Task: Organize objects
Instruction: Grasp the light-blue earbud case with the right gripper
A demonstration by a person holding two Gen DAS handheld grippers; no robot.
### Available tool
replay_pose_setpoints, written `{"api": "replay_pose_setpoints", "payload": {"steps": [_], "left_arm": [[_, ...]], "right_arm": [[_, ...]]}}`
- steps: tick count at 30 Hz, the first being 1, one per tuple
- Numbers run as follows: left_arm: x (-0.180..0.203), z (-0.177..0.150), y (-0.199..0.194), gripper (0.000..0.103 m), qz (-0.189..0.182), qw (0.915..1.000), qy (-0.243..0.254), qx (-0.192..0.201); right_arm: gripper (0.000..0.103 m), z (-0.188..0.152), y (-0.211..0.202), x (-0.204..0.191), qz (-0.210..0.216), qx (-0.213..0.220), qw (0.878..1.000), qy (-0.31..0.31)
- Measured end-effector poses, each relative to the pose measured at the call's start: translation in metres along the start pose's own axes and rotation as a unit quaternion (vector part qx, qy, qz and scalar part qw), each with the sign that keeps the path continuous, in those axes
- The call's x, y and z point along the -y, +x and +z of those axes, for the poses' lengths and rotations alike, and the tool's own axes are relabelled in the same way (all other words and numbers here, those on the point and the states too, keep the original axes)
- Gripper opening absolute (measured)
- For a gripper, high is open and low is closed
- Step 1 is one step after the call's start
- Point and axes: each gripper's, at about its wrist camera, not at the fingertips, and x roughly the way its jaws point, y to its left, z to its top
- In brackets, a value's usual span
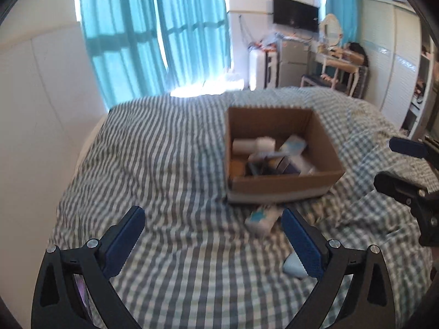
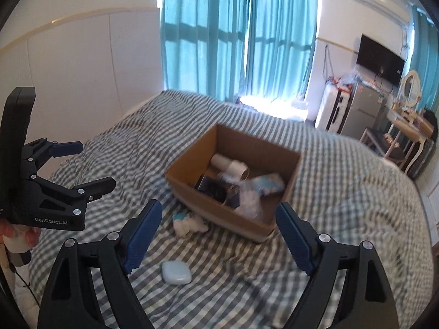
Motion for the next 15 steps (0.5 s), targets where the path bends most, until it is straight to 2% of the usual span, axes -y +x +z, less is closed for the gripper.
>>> {"api": "replay_pose_setpoints", "payload": {"steps": [5, 11, 15], "left_arm": [[-0.007, -0.029, 0.027, 0.103, 0.000, 0.9985, -0.051, -0.022], [0.001, -0.050, 0.051, 0.103, 0.038, 0.9983, -0.019, -0.040], [-0.001, -0.060, 0.067, 0.103, 0.030, 0.9968, -0.029, -0.069]], "right_arm": [[0.085, -0.038, 0.054, -0.017, 0.023, -0.066, 0.998, -0.005], [0.085, -0.078, 0.109, -0.032, 0.068, -0.145, 0.987, -0.005], [0.085, -0.094, 0.133, -0.037, 0.073, -0.183, 0.980, -0.011]]}}
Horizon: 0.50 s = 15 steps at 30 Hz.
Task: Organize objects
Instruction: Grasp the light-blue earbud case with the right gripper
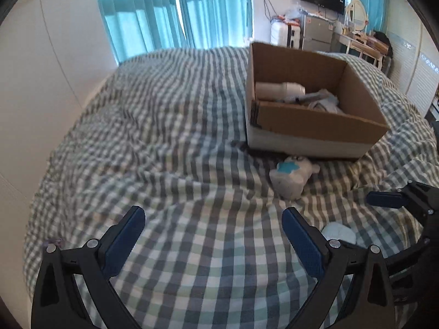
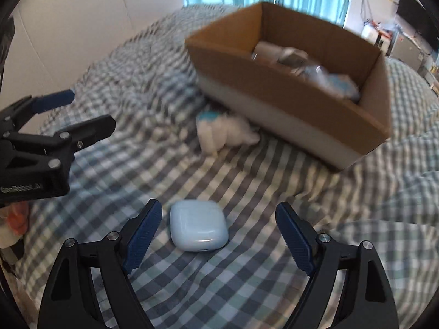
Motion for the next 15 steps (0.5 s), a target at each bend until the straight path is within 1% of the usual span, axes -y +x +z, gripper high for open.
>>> {"api": "replay_pose_setpoints", "payload": {"steps": [3, 5, 7, 8, 9, 12, 15], "left_arm": [[0.003, -0.002, 0.010, 0.103, -0.002, 0.9998, 0.006, -0.017], [0.003, -0.002, 0.012, 0.103, -0.004, 0.9997, 0.005, -0.021], [0.003, -0.002, 0.014, 0.103, -0.007, 0.9997, 0.004, -0.025], [0.003, -0.001, 0.015, 0.103, -0.008, 0.9996, 0.002, -0.028], [0.002, -0.001, 0.017, 0.103, -0.008, 0.9995, 0.002, -0.030], [0.004, 0.000, 0.018, 0.103, -0.007, 0.9995, 0.005, -0.031], [0.011, 0.005, 0.014, 0.103, -0.004, 0.9994, 0.019, -0.029]], "right_arm": [[0.085, 0.000, 0.013, -0.002, -0.002, -0.016, 1.000, -0.007], [0.079, -0.002, 0.019, -0.003, -0.002, -0.025, 1.000, -0.009], [0.064, -0.003, 0.023, -0.002, 0.004, -0.034, 0.999, -0.012], [0.059, -0.003, 0.025, -0.003, 0.006, -0.040, 0.999, -0.016], [0.051, -0.003, 0.026, -0.004, 0.009, -0.043, 0.999, -0.018], [0.051, -0.004, 0.019, -0.005, 0.003, -0.038, 0.999, -0.022], [0.051, -0.003, 0.007, 0.000, 0.006, -0.022, 1.000, -0.013]]}}
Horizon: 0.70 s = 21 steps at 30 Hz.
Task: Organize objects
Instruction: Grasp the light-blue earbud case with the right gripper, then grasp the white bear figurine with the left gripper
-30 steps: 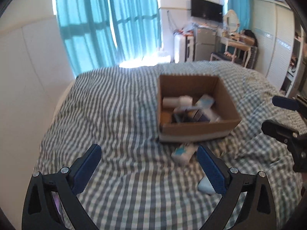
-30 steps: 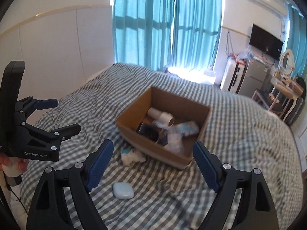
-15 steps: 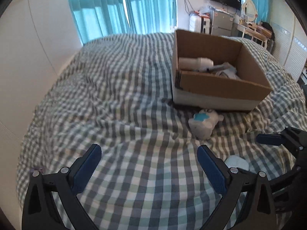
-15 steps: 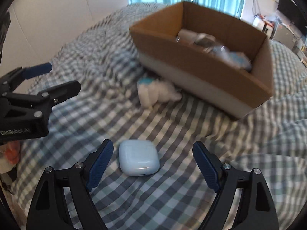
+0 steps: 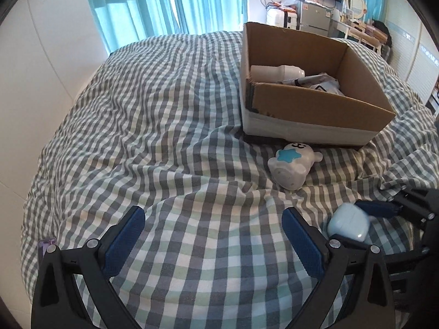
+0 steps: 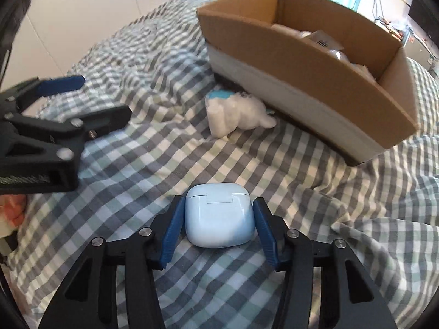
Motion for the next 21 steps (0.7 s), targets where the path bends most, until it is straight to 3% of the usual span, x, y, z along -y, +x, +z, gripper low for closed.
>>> {"api": "replay_pose_setpoints", "payload": {"steps": [10, 13, 17, 21], "left_arm": [[0.053, 0.048, 0.017, 0.103, -0.050, 0.9983, 0.029, 0.011], [0.073, 0.056, 0.037, 0.103, -0.032, 0.9982, 0.050, 0.010], [0.083, 0.053, 0.065, 0.101, -0.037, 0.9976, 0.055, -0.019], [0.082, 0.052, 0.083, 0.090, -0.049, 0.9964, 0.052, -0.046]], "right_arm": [[0.051, 0.020, -0.058, 0.059, -0.055, 0.059, 0.996, 0.033], [0.051, 0.020, -0.064, 0.078, -0.070, 0.066, 0.995, 0.041], [0.051, 0.016, -0.057, 0.095, -0.047, 0.069, 0.994, 0.071], [0.051, 0.011, -0.044, 0.100, -0.029, 0.059, 0.994, 0.084]]}}
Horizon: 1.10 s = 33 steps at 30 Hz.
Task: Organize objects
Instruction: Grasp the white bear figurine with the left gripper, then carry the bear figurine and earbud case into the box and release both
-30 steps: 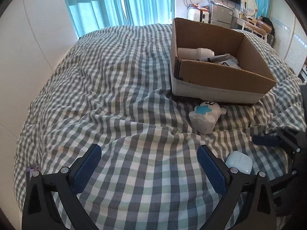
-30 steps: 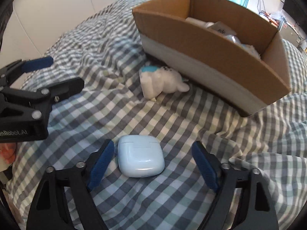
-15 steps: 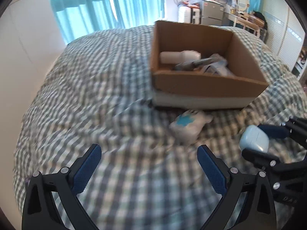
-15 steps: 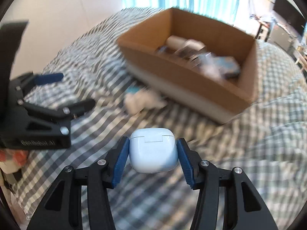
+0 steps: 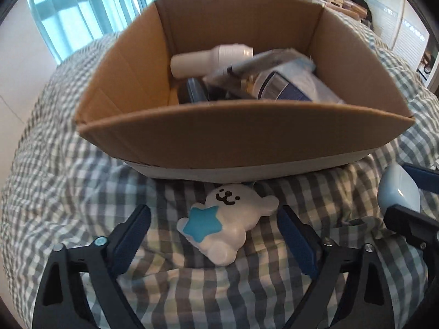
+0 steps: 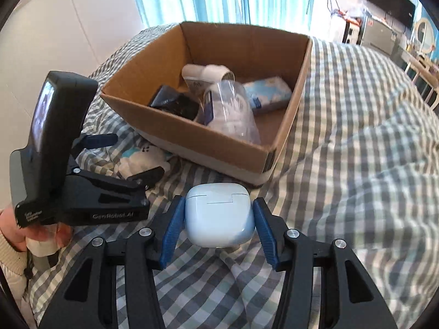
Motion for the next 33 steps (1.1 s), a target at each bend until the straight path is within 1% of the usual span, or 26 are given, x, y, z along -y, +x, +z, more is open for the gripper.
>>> {"api": "replay_pose_setpoints", "payload": {"steps": [2, 3, 4, 5, 6, 9, 12, 16, 19, 20, 24, 28, 33], "left_arm": [[-0.001, -0.001, 0.006, 0.085, -0.019, 0.9998, -0.004, -0.008], [-0.001, -0.001, 0.008, 0.080, -0.022, 0.9997, -0.002, -0.012], [0.000, -0.002, 0.011, 0.075, -0.021, 0.9996, 0.002, -0.018], [0.002, -0.002, 0.013, 0.071, -0.020, 0.9995, 0.007, -0.023], [0.004, -0.002, 0.015, 0.064, -0.020, 0.9994, 0.011, -0.027], [0.006, -0.005, 0.013, 0.054, -0.020, 0.9992, 0.018, -0.028], [0.005, -0.009, 0.004, 0.054, -0.020, 0.9994, 0.017, -0.021], [0.007, -0.017, -0.017, 0.054, -0.013, 0.9995, 0.020, -0.020], [0.006, -0.026, -0.034, 0.054, -0.026, 0.9993, 0.012, -0.022], [0.006, -0.031, -0.044, 0.054, -0.034, 0.9992, 0.013, -0.017], [0.009, -0.045, -0.073, 0.054, -0.035, 0.9991, 0.021, 0.006], [0.011, -0.056, -0.094, 0.054, -0.038, 0.9989, 0.015, 0.022], [0.002, -0.063, -0.121, 0.054, -0.037, 0.9979, 0.002, 0.054]], "right_arm": [[0.051, -0.001, 0.003, 0.000, 0.008, -0.001, 1.000, 0.002], [0.051, -0.001, 0.003, 0.000, 0.010, -0.001, 1.000, 0.002], [0.051, -0.002, 0.003, 0.000, 0.010, -0.001, 1.000, 0.002], [0.051, -0.003, 0.003, 0.001, 0.011, 0.000, 1.000, 0.003], [0.051, -0.002, 0.003, 0.000, 0.011, 0.000, 1.000, 0.003], [0.051, -0.005, 0.001, 0.000, 0.007, 0.002, 1.000, 0.004], [0.051, -0.008, -0.003, -0.002, -0.003, 0.005, 1.000, 0.000], [0.051, -0.008, -0.013, -0.008, -0.025, 0.021, 0.999, -0.007], [0.051, -0.009, -0.024, -0.013, -0.032, 0.029, 0.999, -0.012], [0.051, -0.010, -0.029, -0.016, -0.036, 0.032, 0.999, -0.016], [0.051, -0.014, -0.043, -0.029, -0.042, 0.040, 0.998, -0.026], [0.051, -0.023, -0.063, -0.043, -0.045, 0.049, 0.997, -0.034], [0.051, -0.030, -0.086, -0.057, -0.049, 0.060, 0.996, -0.049]]}}
